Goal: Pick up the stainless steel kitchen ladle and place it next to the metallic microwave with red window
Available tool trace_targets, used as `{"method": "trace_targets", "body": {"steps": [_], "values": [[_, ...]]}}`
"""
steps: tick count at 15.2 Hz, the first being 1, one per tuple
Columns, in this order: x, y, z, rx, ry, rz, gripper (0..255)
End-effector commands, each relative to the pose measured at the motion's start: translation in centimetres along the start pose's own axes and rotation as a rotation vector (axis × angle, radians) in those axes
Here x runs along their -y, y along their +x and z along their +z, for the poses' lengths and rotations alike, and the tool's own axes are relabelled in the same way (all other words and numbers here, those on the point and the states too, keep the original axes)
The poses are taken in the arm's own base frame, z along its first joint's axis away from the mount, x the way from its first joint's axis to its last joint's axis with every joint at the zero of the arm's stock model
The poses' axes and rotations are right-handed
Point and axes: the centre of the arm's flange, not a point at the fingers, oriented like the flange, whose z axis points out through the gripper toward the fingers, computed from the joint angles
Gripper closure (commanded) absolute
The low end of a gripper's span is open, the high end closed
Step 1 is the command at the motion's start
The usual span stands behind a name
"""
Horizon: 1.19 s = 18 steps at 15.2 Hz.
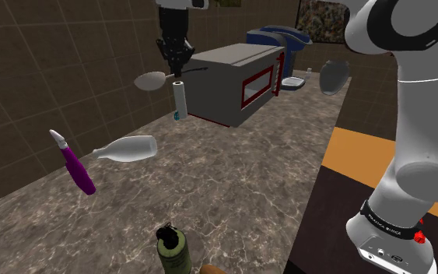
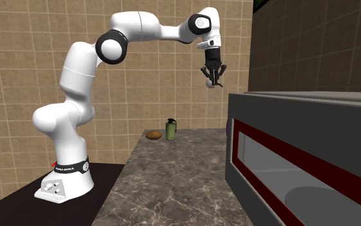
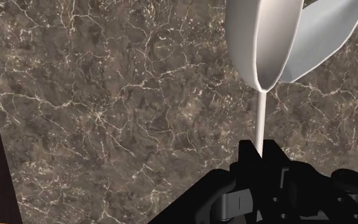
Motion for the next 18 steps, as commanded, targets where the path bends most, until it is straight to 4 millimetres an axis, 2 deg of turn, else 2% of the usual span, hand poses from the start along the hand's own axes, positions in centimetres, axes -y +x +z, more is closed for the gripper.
{"method": "trace_targets", "body": {"steps": [1, 9, 18], "values": [[0.1, 0.0, -1.0, 0.0, 0.0, 0.0, 255], [0.5, -0.1, -4.9, 0.0, 0.0, 0.0, 255], [-3.2, 11.1, -5.6, 0.0, 0.0, 0.0, 255]]}}
